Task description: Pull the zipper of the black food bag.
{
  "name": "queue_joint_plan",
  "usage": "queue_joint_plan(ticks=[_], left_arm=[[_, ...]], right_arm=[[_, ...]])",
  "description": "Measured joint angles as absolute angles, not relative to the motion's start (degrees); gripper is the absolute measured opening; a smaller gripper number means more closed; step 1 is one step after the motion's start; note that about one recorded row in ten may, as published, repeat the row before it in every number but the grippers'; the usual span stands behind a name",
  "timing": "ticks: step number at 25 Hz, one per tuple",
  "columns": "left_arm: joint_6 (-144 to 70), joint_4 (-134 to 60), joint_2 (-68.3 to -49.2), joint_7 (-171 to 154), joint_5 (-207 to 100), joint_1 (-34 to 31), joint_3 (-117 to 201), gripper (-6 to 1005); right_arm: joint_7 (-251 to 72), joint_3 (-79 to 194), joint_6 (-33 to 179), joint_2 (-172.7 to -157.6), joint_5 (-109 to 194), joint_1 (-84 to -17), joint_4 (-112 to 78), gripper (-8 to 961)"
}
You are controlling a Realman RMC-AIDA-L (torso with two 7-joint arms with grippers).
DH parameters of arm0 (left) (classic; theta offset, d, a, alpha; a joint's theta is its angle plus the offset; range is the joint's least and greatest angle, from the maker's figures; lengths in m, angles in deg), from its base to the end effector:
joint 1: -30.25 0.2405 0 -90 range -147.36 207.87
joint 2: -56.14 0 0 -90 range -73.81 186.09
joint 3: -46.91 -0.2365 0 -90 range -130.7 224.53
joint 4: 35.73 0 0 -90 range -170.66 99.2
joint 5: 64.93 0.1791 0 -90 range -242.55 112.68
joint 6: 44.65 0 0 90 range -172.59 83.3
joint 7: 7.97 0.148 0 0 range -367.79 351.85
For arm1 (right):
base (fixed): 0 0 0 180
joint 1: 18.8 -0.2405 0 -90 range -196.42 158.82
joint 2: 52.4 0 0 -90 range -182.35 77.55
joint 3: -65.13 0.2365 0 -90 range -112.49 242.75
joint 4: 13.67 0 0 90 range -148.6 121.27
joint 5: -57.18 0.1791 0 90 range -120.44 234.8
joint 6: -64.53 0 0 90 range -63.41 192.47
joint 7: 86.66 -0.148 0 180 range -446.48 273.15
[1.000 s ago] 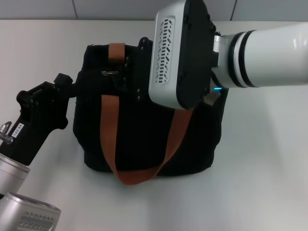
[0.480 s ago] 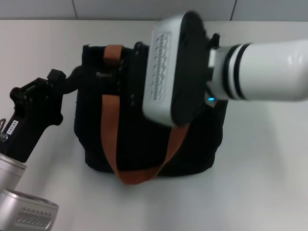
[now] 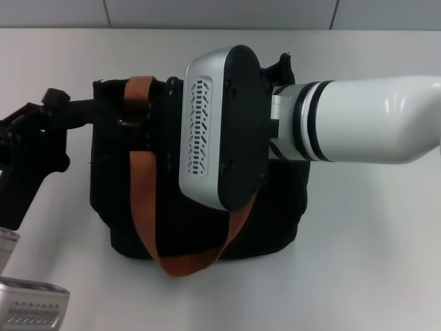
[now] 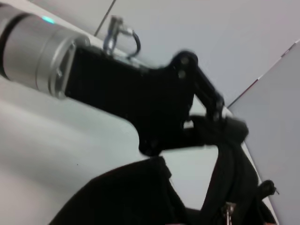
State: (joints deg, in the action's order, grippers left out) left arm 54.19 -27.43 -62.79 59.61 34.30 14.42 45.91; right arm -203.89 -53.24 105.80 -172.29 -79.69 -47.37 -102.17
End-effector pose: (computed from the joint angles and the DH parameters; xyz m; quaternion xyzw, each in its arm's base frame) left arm -0.2649 0.2243 0.0106 -0.6326 0.3519 0.0018 0.6899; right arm 0.0482 0.2791 -0.0863 -0.9532 -0.2010 0.0338 0.2233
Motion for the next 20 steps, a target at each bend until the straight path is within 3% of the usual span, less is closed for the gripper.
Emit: queue_joint_plan(ticks=[14, 20], left_arm=[[61.5, -27.6, -62.77, 59.8, 34.5, 15.5, 47.3, 57], [62.4, -27.6, -62.79, 59.8, 34.4, 15.5, 47.4, 58]], right_arm=[[-206.1, -55.2, 101.7, -172.30, -80.1, -46.3, -99.2, 48], [-207.0, -52.8, 102.6, -172.28, -80.1, -42.7, -101.6, 48]])
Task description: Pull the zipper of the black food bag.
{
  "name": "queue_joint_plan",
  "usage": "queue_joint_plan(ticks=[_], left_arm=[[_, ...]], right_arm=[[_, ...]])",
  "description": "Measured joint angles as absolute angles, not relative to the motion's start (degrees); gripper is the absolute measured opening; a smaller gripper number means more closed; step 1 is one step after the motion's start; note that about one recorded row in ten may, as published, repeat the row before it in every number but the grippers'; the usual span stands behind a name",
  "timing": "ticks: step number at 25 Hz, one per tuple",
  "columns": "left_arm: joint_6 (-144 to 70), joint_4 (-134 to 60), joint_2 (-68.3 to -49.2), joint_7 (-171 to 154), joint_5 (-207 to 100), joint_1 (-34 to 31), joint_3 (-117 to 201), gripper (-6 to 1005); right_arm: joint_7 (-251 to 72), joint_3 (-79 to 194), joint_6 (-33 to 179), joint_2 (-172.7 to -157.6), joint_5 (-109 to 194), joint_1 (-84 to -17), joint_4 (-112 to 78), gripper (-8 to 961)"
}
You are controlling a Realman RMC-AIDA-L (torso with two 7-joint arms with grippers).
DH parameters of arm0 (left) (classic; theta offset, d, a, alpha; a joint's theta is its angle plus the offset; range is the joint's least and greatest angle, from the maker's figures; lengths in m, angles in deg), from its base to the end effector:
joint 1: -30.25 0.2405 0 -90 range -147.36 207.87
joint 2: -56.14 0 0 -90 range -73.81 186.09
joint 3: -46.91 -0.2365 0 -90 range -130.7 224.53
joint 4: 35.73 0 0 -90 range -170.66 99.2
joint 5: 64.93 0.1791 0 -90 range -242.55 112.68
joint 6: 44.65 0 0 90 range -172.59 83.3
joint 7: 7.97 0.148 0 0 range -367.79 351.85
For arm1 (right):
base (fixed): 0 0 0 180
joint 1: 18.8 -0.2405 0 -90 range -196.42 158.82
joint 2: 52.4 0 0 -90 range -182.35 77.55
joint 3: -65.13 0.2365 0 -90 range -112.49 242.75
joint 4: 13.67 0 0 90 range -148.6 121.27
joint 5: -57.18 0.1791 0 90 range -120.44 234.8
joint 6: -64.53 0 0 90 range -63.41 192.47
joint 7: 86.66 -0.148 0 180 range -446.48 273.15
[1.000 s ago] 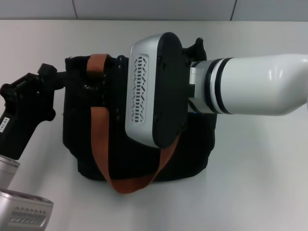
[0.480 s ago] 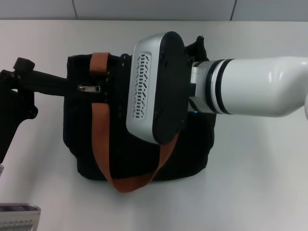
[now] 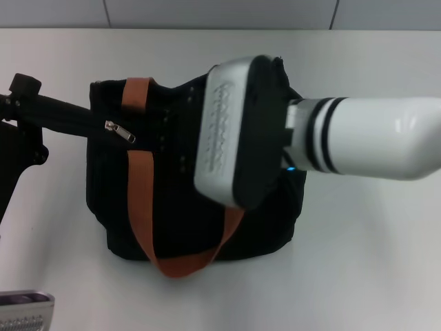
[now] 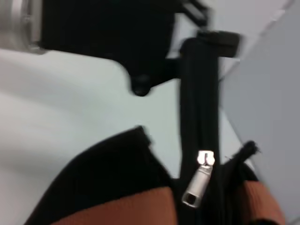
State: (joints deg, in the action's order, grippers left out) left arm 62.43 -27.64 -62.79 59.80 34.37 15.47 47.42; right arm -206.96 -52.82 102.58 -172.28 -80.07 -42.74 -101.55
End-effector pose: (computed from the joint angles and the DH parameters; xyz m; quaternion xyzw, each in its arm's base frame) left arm -0.2564 0.2124 0.0273 -0.5821 0.3616 -0.0233 0.7279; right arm 0.0685 0.2818 -0.0826 -0.9582 -0.1359 0.0418 0.2482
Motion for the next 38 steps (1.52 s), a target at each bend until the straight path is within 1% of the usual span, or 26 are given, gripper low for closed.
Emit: queue_joint_plan(ticks=[5, 8, 11, 13, 14, 15, 16, 18, 19, 20, 21, 23, 24, 25, 26, 27, 28, 30, 33, 38], left_arm=[[62.6, -27.6, -62.89, 59.8, 34.3, 15.5, 47.4, 58], [62.6, -27.5, -62.94, 59.8, 34.4, 15.5, 47.4, 59], [62.7, -27.4, -62.95, 59.8, 34.5, 15.3, 47.4, 59], [62.7, -27.3, -62.95, 60.1, 34.5, 15.1, 47.5, 59], [62.7, -27.3, -62.95, 60.1, 34.5, 15.1, 47.5, 59], [62.8, -27.2, -62.94, 61.1, 34.5, 15.0, 47.5, 59], [62.8, -27.2, -62.94, 61.1, 34.5, 15.0, 47.5, 59], [62.8, -27.1, -62.95, 62.8, 34.4, 15.0, 47.5, 60], [62.8, -27.1, -62.95, 62.8, 34.4, 15.0, 47.5, 60], [62.8, -27.1, -62.95, 63.2, 34.4, 15.0, 47.4, 60], [62.8, -27.1, -62.95, 63.2, 34.4, 15.0, 47.4, 60], [62.7, -27.4, -62.90, 63.2, 34.3, 15.0, 47.4, 60], [62.7, -27.4, -62.90, 63.2, 34.3, 15.0, 47.4, 60], [62.7, -27.4, -62.88, 63.3, 34.4, 15.0, 47.4, 60], [62.7, -27.4, -62.88, 63.3, 34.4, 15.0, 47.4, 60], [62.6, -27.5, -62.87, 63.3, 34.4, 15.0, 47.4, 61], [62.4, -27.5, -62.86, 63.3, 34.5, 14.8, 47.2, 61], [62.2, -27.5, -62.86, 63.3, 34.5, 14.6, 47.0, 61], [62.0, -27.5, -62.86, 63.3, 34.5, 14.5, 46.9, 61], [62.0, -27.4, -62.86, 63.2, 34.7, 14.3, 47.1, 62]], right_arm=[[-211.8, -46.9, 106.4, -172.28, -79.8, -39.9, -105.3, 44], [-216.1, -42.0, 109.9, -172.27, -77.4, -39.3, -106.5, 37], [-217.7, -37.7, 112.9, -172.05, -72.1, -39.5, -106.5, 55], [-217.5, -30.6, 120.6, -171.69, -62.1, -41.0, -106.3, 67], [-217.5, -30.6, 120.6, -171.69, -62.1, -41.0, -106.3, 73], [-216.4, -25.9, 127.8, -171.65, -57.1, -42.5, -106.3, 78], [-216.4, -25.9, 127.8, -171.65, -57.1, -42.5, -106.3, 84], [-216.1, -20.2, 137.3, -171.66, -53.8, -45.5, -106.3, 96], [-216.1, -20.2, 137.3, -171.66, -53.8, -45.5, -106.3, 102], [-216.2, -17.5, 141.9, -171.67, -53.3, -47.9, -105.0, 108], [-216.2, -17.5, 141.9, -171.67, -53.3, -47.9, -105.0, 124], [-216.3, -16.3, 144.2, -171.67, -53.1, -51.5, -101.0, 157], [-216.3, -16.3, 144.2, -171.67, -53.1, -51.5, -101.0, 173], [-216.3, -16.2, 144.5, -171.67, -53.0, -54.0, -97.3, 189], [-216.3, -16.2, 144.5, -171.67, -53.0, -54.0, -97.3, 205], [-216.1, -16.3, 144.5, -171.67, -53.0, -55.3, -95.5, 221], [-215.5, -16.5, 144.4, -171.67, -52.9, -57.7, -92.0, 238], [-214.9, -16.6, 144.2, -171.69, -52.9, -58.8, -90.5, 270], [-211.4, -17.0, 142.9, -171.97, -52.9, -62.4, -85.7, 263], [-209.6, -20.0, 138.7, -171.97, -53.0, -65.1, -81.9, 252]])
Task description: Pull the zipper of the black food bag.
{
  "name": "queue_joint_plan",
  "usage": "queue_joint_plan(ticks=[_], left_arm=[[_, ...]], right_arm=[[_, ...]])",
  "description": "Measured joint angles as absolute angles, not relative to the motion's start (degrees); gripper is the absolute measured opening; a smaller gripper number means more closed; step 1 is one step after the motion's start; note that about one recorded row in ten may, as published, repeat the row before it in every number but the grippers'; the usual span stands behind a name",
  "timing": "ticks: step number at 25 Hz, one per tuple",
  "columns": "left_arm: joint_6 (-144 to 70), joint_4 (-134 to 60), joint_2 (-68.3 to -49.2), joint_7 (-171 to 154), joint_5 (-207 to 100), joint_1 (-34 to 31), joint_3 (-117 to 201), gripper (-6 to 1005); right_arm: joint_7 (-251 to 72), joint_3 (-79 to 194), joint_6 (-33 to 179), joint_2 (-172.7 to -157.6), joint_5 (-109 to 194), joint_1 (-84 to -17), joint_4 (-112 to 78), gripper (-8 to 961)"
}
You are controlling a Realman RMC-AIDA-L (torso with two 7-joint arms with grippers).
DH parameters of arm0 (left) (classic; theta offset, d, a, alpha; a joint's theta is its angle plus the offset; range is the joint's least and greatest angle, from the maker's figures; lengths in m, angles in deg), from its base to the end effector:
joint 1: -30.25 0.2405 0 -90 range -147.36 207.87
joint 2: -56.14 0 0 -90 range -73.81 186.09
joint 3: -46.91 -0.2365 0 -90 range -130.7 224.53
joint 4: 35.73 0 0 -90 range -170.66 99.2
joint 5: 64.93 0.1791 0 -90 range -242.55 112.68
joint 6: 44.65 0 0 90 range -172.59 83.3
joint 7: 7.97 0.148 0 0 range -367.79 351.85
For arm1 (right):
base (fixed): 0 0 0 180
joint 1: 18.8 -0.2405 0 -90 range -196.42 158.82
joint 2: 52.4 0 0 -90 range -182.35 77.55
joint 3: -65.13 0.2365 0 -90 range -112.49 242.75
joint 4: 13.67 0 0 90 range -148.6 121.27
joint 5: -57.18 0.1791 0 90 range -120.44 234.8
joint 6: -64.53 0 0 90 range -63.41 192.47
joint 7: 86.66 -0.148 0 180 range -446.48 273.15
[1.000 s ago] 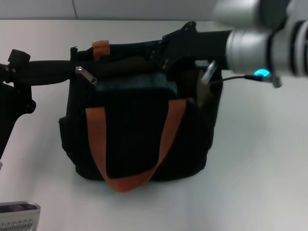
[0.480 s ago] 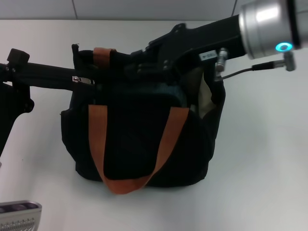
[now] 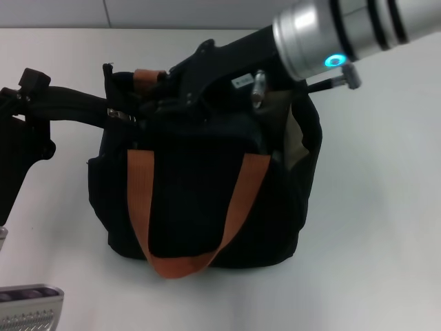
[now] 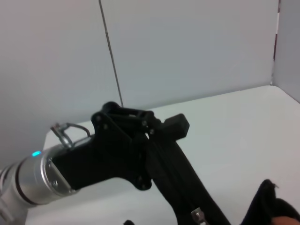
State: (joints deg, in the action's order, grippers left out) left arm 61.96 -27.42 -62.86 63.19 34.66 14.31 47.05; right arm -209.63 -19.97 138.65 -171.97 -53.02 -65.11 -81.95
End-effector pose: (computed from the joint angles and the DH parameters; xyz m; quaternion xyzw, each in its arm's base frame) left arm -0.2515 0.2174 0.0244 -0.5728 0.3844 -0.0119 0.7239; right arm 0.0363 0.3225 -0.0408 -0.9901 0.0844 0.1073 0.0335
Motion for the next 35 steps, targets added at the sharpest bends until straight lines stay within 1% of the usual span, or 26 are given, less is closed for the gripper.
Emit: queue_joint_plan(ticks=[5, 17, 28, 31, 35], left_arm=[[61.9, -27.5, -62.87, 63.1, 34.7, 14.3, 47.0, 62], [62.1, -27.1, -62.87, 63.1, 34.7, 14.3, 46.8, 63], [62.6, -27.0, -62.92, 63.0, 34.7, 14.3, 46.8, 64], [62.6, -27.1, -62.89, 63.0, 34.7, 14.2, 46.8, 65], [62.4, -27.2, -62.86, 63.0, 34.6, 14.2, 47.2, 65]], right_arm=[[-208.2, -25.1, 133.4, -171.98, -52.9, -66.7, -79.3, 241], [-206.7, -32.3, 124.7, -172.10, -53.1, -67.1, -79.2, 214], [-206.6, -32.8, 124.8, -172.03, -53.3, -67.0, -80.5, 190], [-206.6, -32.5, 126.6, -171.89, -53.4, -66.4, -81.9, 54], [-206.6, -31.6, 129.1, -171.77, -53.4, -66.0, -82.7, 1]])
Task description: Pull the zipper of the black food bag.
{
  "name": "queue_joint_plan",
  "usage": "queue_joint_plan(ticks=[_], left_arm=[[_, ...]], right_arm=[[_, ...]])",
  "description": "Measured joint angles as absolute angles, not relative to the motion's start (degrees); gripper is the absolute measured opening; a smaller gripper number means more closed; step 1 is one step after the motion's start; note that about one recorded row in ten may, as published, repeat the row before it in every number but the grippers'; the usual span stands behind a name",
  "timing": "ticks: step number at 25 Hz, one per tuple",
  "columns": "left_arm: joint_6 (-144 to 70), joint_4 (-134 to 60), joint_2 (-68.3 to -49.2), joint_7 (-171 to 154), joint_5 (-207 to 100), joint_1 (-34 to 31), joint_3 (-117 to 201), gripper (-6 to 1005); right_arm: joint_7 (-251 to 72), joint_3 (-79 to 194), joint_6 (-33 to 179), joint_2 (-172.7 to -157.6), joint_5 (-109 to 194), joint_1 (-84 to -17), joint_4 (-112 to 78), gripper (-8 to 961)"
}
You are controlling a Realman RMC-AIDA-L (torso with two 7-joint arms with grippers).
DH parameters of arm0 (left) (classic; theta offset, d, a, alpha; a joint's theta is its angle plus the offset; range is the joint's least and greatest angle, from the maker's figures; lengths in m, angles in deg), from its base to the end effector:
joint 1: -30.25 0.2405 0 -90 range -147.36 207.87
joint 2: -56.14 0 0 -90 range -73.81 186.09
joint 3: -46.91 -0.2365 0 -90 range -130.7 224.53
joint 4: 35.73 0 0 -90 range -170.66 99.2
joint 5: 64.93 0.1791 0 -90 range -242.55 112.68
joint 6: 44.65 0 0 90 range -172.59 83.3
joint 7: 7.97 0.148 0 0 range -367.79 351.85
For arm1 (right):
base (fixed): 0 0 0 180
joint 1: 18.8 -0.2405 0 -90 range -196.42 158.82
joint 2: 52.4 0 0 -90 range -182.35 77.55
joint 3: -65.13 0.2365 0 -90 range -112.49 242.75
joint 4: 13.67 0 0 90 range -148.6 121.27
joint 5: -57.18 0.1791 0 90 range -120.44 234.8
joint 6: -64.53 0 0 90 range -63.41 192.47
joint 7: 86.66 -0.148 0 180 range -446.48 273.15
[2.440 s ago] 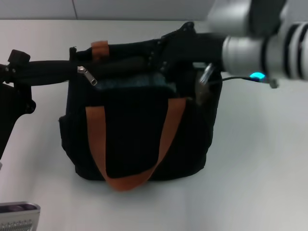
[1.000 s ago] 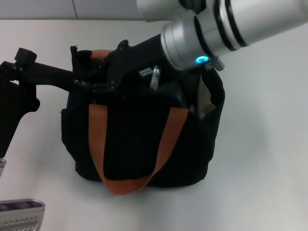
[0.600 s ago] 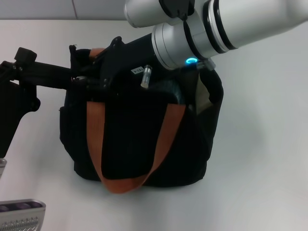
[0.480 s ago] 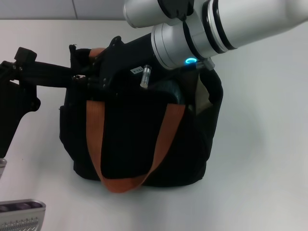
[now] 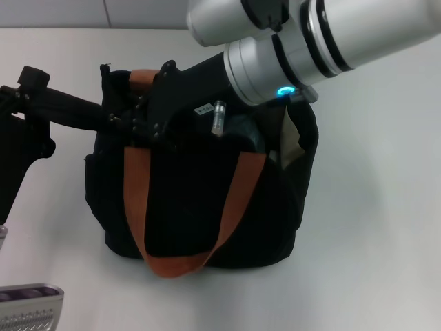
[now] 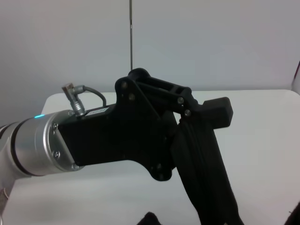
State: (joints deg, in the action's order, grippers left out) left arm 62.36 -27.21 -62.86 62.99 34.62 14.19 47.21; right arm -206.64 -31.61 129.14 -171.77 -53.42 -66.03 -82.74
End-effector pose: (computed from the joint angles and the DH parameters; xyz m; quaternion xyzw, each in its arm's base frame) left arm -0.2502 0.2175 0.0251 -0.5703 0.3827 -0.0161 0.7267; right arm 0.0255 0.3127 -0.0693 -0.9955 0.0014 0.0809 0.0499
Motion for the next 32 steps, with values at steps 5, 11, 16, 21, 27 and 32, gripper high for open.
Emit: queue_joint_plan(ticks=[5, 11, 16, 21, 27, 32], left_arm=[[62.2, -27.4, -62.86, 63.0, 34.5, 14.2, 47.3, 66], [62.1, -27.4, -62.86, 63.0, 34.5, 14.4, 47.3, 66], [62.0, -27.5, -62.86, 63.0, 34.5, 14.5, 47.3, 67], [62.0, -27.5, -62.86, 62.9, 34.4, 14.6, 47.4, 67], [61.9, -27.3, -62.86, 62.9, 34.3, 14.5, 47.4, 68], [61.8, -27.2, -62.87, 62.8, 34.4, 14.4, 47.3, 68]], right_arm=[[-208.2, -29.6, 131.3, -171.73, -55.9, -65.6, -83.4, 1], [-209.5, -28.5, 131.6, -171.71, -56.7, -65.2, -83.4, 1], [-209.6, -25.8, 134.0, -171.69, -56.7, -64.7, -83.2, 0], [-211.3, -20.2, 139.1, -171.60, -56.7, -64.2, -82.4, 0], [-212.1, -13.2, 145.8, -171.57, -58.1, -62.6, -81.1, 2], [-209.9, -8.7, 149.8, -171.63, -56.3, -60.1, -82.4, 6]])
